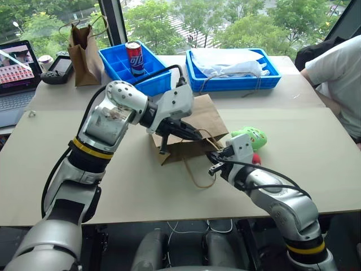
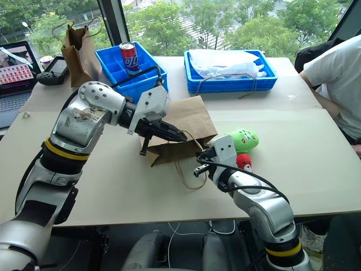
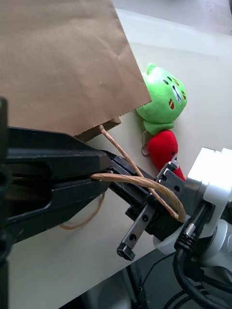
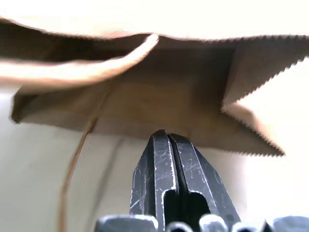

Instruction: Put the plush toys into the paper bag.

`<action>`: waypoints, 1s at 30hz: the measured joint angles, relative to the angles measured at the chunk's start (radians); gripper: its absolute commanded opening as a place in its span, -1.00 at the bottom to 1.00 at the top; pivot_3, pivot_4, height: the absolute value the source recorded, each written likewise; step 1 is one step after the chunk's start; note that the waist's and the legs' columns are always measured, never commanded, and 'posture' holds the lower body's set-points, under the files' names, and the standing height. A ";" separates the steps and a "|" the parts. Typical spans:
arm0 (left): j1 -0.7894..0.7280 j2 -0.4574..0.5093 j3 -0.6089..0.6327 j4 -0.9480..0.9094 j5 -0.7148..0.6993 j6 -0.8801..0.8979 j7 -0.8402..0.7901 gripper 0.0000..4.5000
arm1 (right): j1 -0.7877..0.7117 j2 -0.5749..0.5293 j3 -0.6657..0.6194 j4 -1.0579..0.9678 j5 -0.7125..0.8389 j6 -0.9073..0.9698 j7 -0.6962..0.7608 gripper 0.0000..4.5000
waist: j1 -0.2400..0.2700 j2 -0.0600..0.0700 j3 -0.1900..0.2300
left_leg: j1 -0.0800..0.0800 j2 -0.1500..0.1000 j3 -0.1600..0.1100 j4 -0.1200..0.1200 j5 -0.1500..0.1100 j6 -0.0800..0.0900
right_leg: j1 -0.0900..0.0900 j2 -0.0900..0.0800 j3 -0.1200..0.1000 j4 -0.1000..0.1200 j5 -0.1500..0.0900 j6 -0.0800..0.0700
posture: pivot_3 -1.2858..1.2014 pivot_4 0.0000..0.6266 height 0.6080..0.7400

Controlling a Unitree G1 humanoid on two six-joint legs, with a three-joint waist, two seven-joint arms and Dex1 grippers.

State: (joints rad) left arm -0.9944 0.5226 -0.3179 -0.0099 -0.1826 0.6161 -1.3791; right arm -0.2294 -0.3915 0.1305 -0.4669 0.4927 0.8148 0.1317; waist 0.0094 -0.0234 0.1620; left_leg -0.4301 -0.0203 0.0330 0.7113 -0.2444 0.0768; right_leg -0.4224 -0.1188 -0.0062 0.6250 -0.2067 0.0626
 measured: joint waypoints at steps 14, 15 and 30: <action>0.000 -0.036 -0.014 -0.018 -0.018 0.091 0.123 -1.00 | -0.070 0.188 -0.017 0.338 -0.145 -0.387 0.132 -0.99 | -0.009 0.001 0.000 | 0.000 0.001 0.000 -0.001 0.001 -0.001 | -0.001 0.006 0.010 0.001 0.000 0.000 | 0.03 -0.52 1.00; 0.000 -0.042 -0.008 -0.018 -0.023 0.105 0.140 -1.00 | -0.063 0.188 -0.026 0.338 -0.138 -0.402 0.152 -0.99 | -0.009 0.001 0.000 | 0.000 0.001 0.000 -0.001 0.001 -0.001 | -0.001 0.006 0.011 0.001 0.000 0.000 | 0.03 -0.52 1.00; -0.034 -0.136 0.109 -0.057 -0.174 0.308 0.330 -1.00 | -0.122 0.251 0.048 0.565 -0.278 -0.552 0.242 -0.99 | -0.023 0.001 0.001 | 0.007 0.000 0.003 -0.009 0.003 -0.006 | -0.001 0.007 0.018 0.002 0.000 0.000 | 0.03 -0.52 1.00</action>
State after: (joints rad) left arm -1.0286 0.3862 -0.2088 -0.0667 -0.3566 0.9243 -1.0489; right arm -0.3514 -0.1400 0.1781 0.0984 0.2146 0.2627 0.3737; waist -0.0139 -0.0226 0.1626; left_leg -0.4236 -0.0201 0.0365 0.7022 -0.2410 0.0710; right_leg -0.4239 -0.1113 0.0116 0.6269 -0.2066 0.0624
